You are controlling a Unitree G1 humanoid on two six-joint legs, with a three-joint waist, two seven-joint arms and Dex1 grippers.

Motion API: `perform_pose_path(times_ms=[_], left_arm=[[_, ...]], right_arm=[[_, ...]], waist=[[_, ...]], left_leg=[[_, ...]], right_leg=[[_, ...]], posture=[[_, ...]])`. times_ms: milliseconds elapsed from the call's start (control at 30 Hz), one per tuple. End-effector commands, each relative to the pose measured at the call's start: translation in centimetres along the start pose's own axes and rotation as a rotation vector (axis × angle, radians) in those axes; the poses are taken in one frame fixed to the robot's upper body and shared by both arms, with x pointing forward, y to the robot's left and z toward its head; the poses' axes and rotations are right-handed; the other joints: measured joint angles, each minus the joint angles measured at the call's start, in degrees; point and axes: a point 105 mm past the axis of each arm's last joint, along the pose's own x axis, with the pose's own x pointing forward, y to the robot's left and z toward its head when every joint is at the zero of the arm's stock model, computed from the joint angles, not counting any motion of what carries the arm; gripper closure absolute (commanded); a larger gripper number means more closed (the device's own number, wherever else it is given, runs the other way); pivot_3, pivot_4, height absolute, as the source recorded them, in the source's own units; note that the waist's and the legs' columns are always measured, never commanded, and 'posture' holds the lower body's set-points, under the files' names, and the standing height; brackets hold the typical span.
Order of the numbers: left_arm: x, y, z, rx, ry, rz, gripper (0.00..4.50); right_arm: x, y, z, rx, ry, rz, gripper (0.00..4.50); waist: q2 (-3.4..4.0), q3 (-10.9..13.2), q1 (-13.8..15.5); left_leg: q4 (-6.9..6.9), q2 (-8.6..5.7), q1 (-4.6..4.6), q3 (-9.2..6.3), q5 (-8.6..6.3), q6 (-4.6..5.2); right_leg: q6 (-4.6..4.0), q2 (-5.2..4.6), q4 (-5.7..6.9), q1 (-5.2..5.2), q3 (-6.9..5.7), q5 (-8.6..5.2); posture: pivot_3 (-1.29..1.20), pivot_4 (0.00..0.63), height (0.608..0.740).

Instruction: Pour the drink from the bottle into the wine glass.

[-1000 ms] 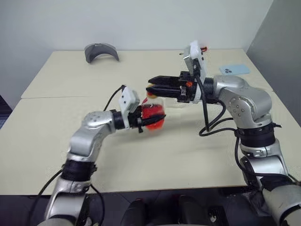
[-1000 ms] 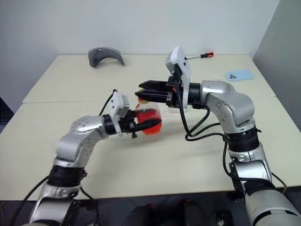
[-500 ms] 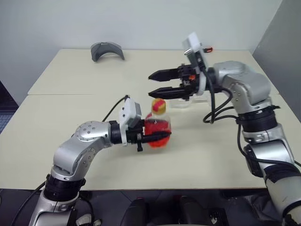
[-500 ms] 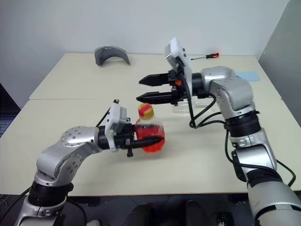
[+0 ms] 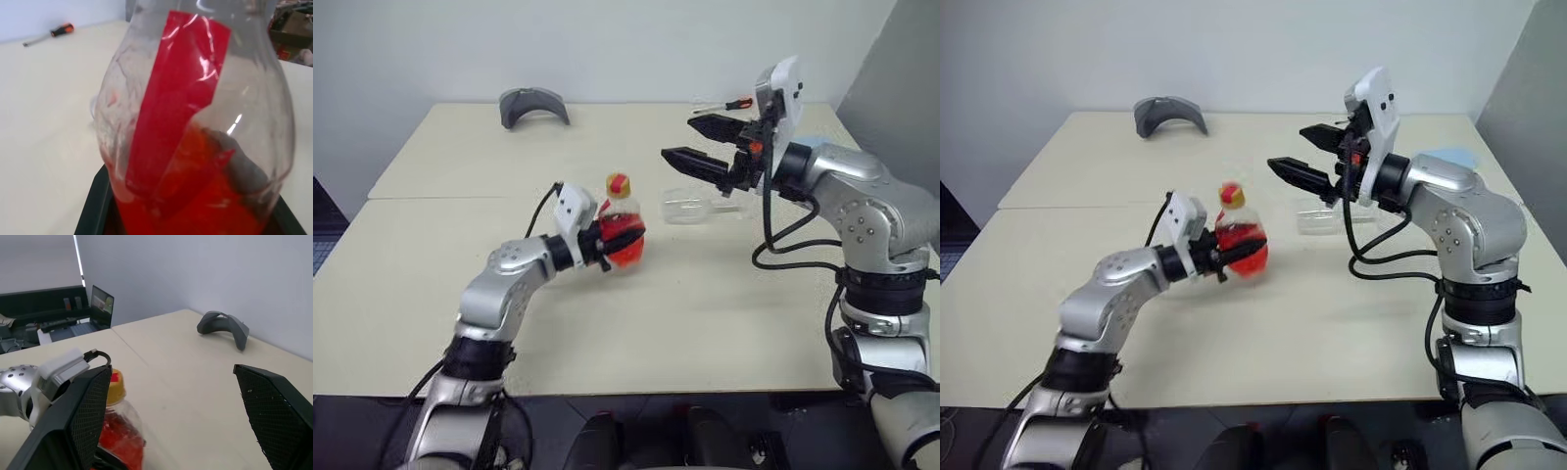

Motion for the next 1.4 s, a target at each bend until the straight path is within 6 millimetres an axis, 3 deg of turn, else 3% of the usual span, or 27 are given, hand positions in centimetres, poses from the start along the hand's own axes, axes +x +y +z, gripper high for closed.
perform_pose_path(times_ms=[33,433,700,1133,1233,1400], left_arm=[[1.6,0.5,2.3,0.087,-0.080,-0.015,2.97],[3.0,0.4,2.9,0.118,-0.115,-0.079,2.97],[2.8,0.6,3.0,0.125,-0.121,-0.066,2.97],[2.7,1.1,3.4,0.099,-0.125,-0.040,2.97],[2.6,0.9,3.3,0.096,-0.123,-0.044,2.97],[2.7,0.5,3.1,0.090,-0.122,-0.051,2.98]], right_arm=[[0.5,0.3,0.8,-0.016,-0.054,-0.055,0.27],[2.8,2.1,1.3,-0.002,-0.075,-0.002,0.27],[3.5,4.0,0.2,0.005,-0.039,0.108,0.27],[4.5,2.7,0.2,0.041,-0.070,0.064,0.27],[4.6,2.7,0.5,0.061,-0.086,0.061,0.87],[4.5,2.7,0.3,0.060,-0.082,0.061,2.61]], waist=[[0.00,0.0,0.0],[0.00,0.0,-0.3],[0.00,0.0,-0.3],[0.00,0.0,-0.3],[0.00,0.0,-0.3],[0.00,0.0,-0.3]], left_leg=[[0.00,-0.01,0.00,0.01,0.01,-0.01],[-0.02,-0.01,0.00,0.03,0.03,-0.06],[-0.01,-0.01,0.00,0.02,0.03,-0.05],[-0.01,-0.01,0.00,0.02,0.04,-0.07],[-0.01,-0.01,-0.01,0.02,0.04,-0.07],[-0.01,-0.01,-0.01,0.02,0.04,-0.07]], right_leg=[[0.00,0.00,-0.01,0.00,0.01,0.00],[0.00,0.00,0.01,-0.06,0.05,0.00],[0.00,0.00,0.01,-0.06,0.05,0.00],[0.00,0.00,0.01,-0.07,0.05,0.00],[0.00,0.00,0.01,-0.07,0.05,0.00],[0.00,0.00,0.01,-0.07,0.05,0.00]], posture=[[0.00,0.150,0.740],[0.00,0.150,0.740],[0.00,0.150,0.740],[0.00,0.150,0.740],[0.00,0.150,0.740],[0.00,0.150,0.740]])
